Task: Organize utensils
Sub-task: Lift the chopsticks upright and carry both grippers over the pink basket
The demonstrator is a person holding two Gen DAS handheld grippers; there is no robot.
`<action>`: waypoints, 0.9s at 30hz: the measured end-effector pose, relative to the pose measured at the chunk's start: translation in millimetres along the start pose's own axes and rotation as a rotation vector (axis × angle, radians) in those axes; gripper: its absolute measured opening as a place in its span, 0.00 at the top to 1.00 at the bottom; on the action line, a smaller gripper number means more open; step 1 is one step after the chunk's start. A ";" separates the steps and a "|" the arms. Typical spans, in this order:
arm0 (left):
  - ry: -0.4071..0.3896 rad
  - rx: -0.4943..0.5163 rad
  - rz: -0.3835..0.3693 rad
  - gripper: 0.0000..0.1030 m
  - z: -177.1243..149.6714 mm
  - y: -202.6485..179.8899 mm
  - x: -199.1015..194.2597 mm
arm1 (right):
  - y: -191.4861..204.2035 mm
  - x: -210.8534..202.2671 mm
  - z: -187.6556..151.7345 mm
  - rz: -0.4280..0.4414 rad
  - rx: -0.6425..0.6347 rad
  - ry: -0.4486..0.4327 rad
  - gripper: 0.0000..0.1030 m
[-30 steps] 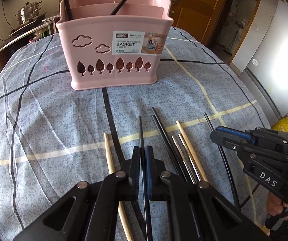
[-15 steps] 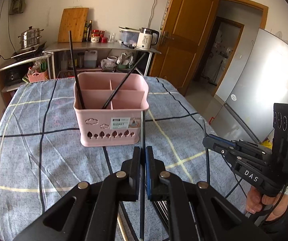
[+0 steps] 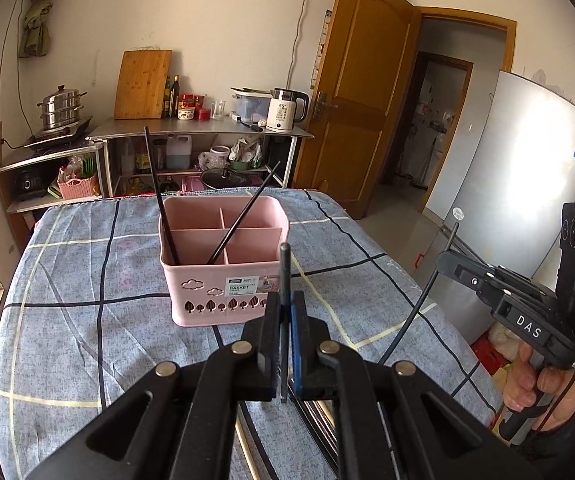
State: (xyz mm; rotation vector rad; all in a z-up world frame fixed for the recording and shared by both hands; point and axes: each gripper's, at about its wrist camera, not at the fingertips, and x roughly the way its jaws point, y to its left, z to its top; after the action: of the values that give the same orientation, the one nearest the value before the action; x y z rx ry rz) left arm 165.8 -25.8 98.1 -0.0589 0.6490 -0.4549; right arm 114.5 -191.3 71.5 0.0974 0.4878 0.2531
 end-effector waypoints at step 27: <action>-0.064 0.045 0.016 0.95 44.0 2.6 -32.9 | 22.6 -16.7 46.8 0.067 -0.071 -0.104 0.96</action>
State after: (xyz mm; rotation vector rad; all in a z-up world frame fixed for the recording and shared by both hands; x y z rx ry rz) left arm 169.9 -13.3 151.4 -0.0252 0.5752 -0.4500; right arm 117.5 -175.5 123.7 0.0573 0.3724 0.3292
